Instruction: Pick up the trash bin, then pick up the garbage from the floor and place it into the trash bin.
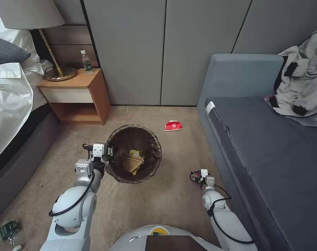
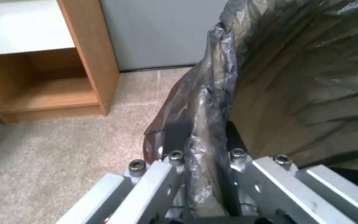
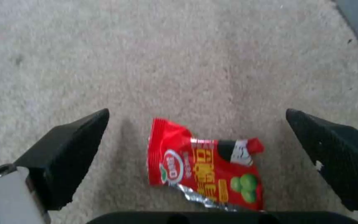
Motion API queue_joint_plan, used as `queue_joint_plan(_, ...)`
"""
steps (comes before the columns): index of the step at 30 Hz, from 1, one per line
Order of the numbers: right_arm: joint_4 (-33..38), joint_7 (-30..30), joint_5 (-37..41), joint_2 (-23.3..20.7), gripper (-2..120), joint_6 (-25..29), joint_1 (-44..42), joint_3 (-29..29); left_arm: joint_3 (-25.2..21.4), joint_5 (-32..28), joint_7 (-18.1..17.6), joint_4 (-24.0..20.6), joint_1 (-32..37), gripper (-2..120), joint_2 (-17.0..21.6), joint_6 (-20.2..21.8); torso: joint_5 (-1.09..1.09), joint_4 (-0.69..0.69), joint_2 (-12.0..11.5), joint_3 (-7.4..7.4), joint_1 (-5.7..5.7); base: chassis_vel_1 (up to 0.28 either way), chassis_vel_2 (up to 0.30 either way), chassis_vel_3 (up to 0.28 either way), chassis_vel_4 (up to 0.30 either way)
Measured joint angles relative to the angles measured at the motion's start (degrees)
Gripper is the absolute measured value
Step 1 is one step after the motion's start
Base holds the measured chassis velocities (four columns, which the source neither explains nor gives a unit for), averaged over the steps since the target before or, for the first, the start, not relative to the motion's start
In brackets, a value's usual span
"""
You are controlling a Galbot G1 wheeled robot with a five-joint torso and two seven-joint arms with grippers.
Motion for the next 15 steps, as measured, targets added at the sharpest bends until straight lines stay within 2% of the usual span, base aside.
queue_joint_plan(15, -0.4, 0.2, 0.0, 0.2, 100, 0.1, -1.0, -0.3, 0.0, -0.1, 0.2, 0.6, -0.3, 3, 0.2, -0.1, 0.00, 0.00, 0.0, -0.01, 0.00, 0.000, 0.000, 0.000, 0.000)
